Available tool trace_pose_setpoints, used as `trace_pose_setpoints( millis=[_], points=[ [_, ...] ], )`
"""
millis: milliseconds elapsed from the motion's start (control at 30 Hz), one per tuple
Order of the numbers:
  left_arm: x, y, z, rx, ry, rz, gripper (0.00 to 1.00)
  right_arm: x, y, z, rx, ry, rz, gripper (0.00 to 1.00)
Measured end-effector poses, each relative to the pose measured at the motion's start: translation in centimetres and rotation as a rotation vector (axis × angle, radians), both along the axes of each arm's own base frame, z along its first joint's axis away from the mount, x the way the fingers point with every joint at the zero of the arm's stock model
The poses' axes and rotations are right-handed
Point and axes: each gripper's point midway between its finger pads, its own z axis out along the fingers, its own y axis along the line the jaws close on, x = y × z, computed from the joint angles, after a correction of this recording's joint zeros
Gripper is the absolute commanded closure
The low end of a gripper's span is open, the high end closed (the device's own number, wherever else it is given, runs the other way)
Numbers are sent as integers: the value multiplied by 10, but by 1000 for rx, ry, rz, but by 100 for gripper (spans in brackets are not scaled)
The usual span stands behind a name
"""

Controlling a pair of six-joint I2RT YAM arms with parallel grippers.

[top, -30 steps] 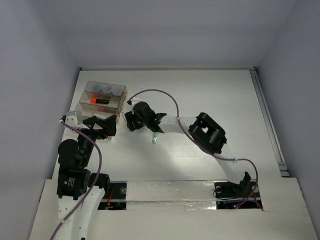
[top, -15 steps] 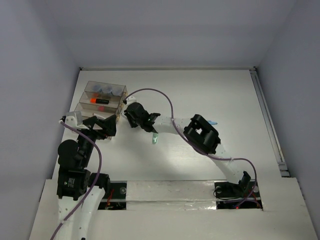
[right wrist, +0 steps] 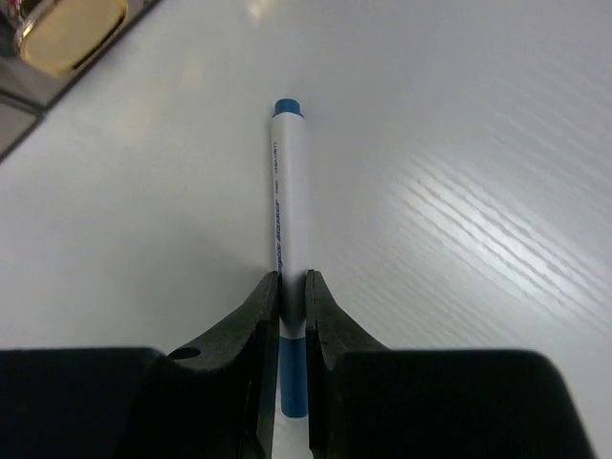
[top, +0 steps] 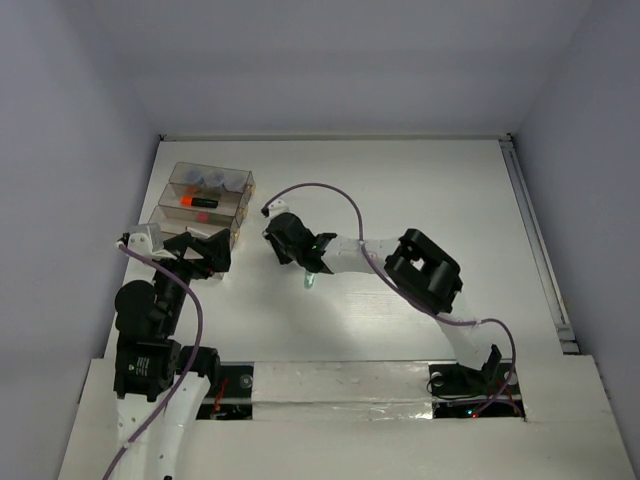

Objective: Sort the stationery into containers
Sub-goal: Pick up the pen from the center of the board.

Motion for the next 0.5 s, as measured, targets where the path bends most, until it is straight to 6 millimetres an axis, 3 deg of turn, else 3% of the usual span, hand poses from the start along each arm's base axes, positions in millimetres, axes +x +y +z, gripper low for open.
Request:
trace_pose_setpoints(
  millis=[100,200,367,500],
  points=[
    [0,0,0,0,0,0,1,-10,-11,8,5,13,14,100],
    [0,0,0,0,0,1,1,-15,-3,30,70,2,63,100],
    [-1,1,1,-1,-3,4,1,-17,30,70,195,-29,178,100],
    [-1,1,1,-4,-7,4,1,-8,77,100,301,-66,284,100]
  ],
)
